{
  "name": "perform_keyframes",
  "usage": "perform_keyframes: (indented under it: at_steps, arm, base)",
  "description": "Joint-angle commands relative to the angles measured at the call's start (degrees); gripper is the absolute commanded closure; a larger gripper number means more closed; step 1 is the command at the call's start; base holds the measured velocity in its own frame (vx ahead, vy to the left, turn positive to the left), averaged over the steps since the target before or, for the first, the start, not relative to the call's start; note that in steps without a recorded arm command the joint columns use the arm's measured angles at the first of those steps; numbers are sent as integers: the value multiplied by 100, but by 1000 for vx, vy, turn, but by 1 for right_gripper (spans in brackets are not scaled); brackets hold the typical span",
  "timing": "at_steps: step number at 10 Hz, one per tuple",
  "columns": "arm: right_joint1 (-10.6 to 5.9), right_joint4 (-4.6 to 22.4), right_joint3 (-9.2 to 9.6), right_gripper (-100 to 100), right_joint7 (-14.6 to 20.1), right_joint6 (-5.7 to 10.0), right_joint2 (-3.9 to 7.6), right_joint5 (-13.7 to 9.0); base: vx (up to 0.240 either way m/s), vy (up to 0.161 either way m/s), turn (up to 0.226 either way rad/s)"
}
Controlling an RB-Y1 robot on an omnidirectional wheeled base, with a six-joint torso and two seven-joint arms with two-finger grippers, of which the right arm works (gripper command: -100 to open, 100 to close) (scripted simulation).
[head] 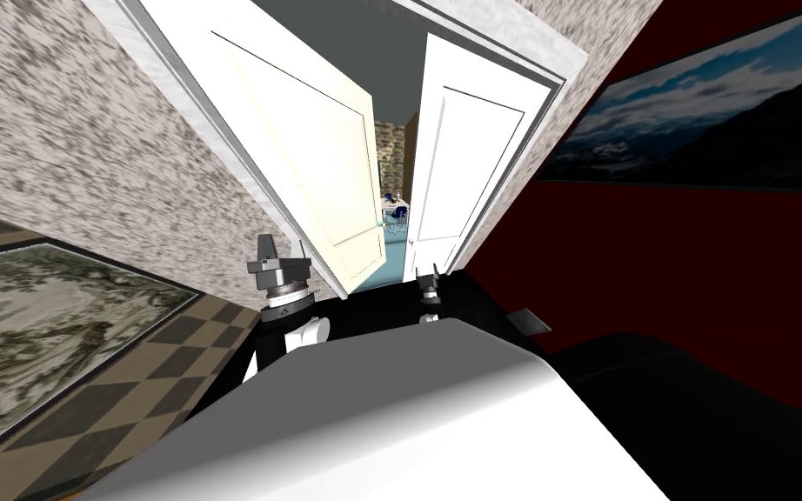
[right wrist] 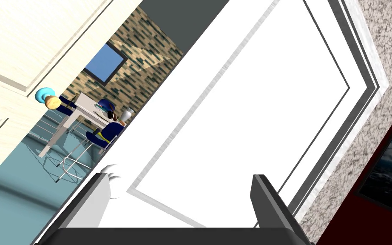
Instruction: Push the door open
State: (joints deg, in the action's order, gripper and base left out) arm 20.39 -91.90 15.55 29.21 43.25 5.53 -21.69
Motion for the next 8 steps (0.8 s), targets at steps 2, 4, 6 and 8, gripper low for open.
perform_keyframes:
  at_steps: [2,4,6,8]
  arm:
    - [-32,265,140,-100,212,118,3,-143]
    - [-76,466,237,-100,362,188,-1,-255]
    - [-121,667,333,-100,511,257,-8,-366]
    - [-164,863,427,-100,657,324,-22,-474]
  base:
    - [85,-79,58]
    - [94,-82,65]
    - [84,-83,58]
    - [71,-64,57]
